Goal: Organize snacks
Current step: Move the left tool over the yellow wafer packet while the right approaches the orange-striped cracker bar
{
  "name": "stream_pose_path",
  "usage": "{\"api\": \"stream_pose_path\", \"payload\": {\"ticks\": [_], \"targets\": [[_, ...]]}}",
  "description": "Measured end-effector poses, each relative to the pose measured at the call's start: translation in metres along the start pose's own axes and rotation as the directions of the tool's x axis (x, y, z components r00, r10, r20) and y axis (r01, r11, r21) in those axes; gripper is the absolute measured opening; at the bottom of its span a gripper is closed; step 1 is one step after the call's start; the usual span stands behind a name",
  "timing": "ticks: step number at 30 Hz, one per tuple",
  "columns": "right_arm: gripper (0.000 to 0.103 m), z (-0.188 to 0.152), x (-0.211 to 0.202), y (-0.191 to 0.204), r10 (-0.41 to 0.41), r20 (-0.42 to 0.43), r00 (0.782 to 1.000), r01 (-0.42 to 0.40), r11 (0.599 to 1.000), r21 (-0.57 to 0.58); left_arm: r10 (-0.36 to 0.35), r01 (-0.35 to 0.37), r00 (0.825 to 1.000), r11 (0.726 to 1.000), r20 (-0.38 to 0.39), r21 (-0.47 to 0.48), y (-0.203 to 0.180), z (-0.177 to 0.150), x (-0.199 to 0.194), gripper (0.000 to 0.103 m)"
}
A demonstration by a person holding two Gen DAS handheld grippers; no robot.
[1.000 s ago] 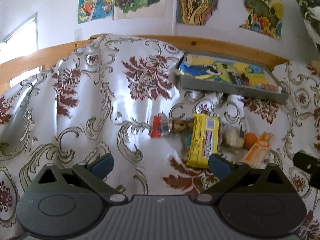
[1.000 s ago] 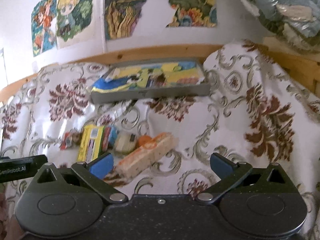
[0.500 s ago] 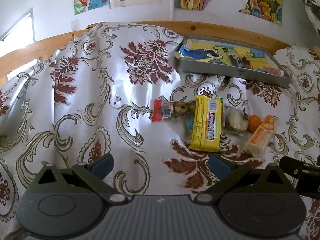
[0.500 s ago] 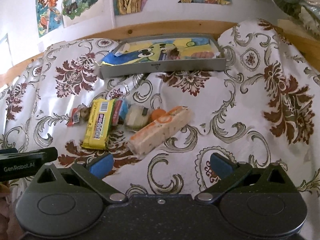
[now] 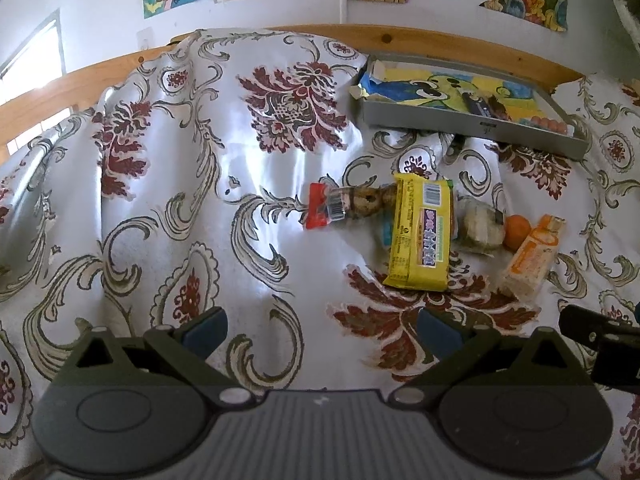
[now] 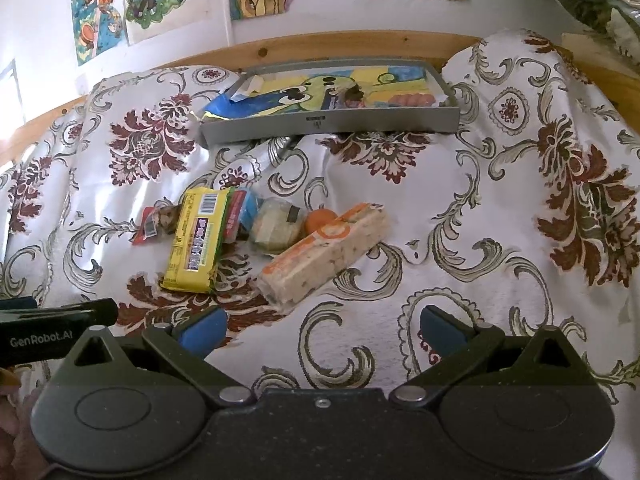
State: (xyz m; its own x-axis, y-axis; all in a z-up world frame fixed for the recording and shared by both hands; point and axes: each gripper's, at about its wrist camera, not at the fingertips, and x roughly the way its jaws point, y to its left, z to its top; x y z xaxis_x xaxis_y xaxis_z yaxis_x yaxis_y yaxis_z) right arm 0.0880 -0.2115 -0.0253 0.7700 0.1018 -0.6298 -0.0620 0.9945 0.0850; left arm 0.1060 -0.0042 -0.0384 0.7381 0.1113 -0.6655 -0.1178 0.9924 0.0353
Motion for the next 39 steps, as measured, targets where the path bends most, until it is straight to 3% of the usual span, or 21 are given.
{"api": "stream_pose_path", "payload": {"ticks": [17,24,39], "targets": [[0.102,0.003,0.017,0.001,-0.034,0.010,0.999,0.034,0.999,-0.020,-0.044,0.044,0.999,0.999,0.016,0.000,-0.005,0.024,0.024,0.103],[0.102,0.016,0.042,0.018,-0.055,0.035,0.998,0.059,0.992,-0.108,-0.138,0.139,0.988,0.990,0.061,-0.008,0.005,0.038,0.031,0.103],[0.102,0.022,0.095,0.037,-0.062,-0.007,0.998,0.061,0.992,-0.115,-0.167,0.171,0.983,0.983,0.070,-0.062,0.016,0.034,0.044,0.103]]}}
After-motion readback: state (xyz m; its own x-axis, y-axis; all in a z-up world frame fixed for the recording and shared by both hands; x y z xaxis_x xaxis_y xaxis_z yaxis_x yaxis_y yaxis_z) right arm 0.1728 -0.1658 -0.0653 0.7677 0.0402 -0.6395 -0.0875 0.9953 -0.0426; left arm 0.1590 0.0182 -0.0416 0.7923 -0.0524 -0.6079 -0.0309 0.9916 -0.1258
